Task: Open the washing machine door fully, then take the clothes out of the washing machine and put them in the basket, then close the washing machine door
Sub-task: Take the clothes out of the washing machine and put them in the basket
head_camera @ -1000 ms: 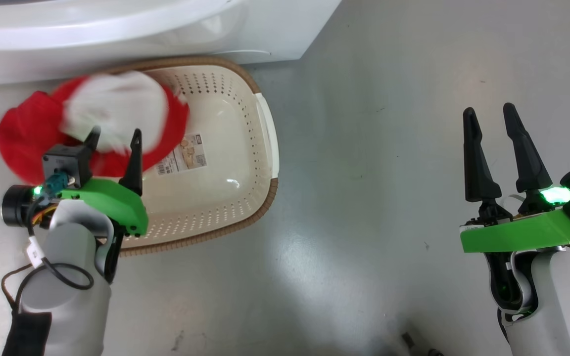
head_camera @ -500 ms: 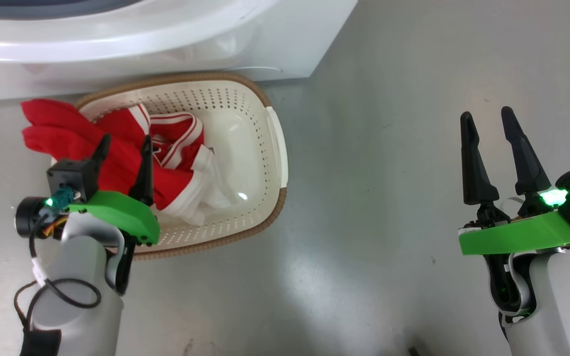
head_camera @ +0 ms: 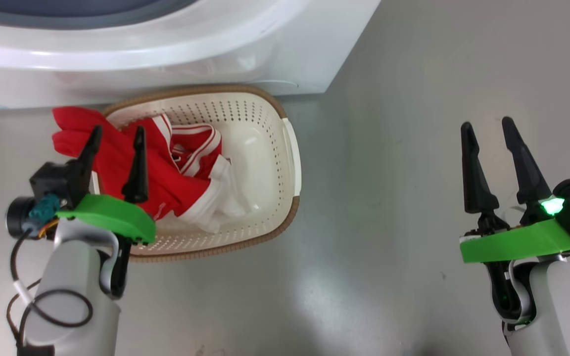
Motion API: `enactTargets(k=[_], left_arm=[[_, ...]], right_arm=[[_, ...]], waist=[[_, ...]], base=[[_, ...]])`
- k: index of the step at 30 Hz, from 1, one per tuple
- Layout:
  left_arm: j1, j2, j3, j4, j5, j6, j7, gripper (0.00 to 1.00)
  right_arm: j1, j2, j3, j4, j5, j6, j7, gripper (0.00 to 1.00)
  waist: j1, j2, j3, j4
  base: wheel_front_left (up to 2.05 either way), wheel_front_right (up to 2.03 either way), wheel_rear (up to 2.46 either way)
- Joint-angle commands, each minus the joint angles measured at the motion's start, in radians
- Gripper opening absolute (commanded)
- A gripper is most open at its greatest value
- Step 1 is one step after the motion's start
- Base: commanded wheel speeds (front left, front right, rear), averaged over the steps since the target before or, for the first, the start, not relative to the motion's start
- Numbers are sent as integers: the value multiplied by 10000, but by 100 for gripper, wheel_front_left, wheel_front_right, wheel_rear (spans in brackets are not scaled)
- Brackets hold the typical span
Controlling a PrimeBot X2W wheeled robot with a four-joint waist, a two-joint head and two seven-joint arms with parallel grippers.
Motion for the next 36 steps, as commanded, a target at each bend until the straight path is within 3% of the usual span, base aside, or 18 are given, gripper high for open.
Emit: enactTargets(k=[1, 20, 36], left_arm=[[409, 285, 330, -334, -69, -54, -49, 100], [3098, 315, 688, -3265, 108, -55, -49, 100], [5365, 277, 1307, -4990, 125, -55, -49, 100]], right_arm=[[299, -62, 160, -178, -136, 65, -65, 100], [1712, -62, -88, 62, -639, 65, -65, 100], [2936, -62, -308, -159, -690, 65, -65, 100]], waist=[[0, 0, -210, 58], [0, 0, -2583, 555], [0, 0, -3716, 507]], base=[[0, 0, 0], [0, 0, 0], [0, 0, 0]])
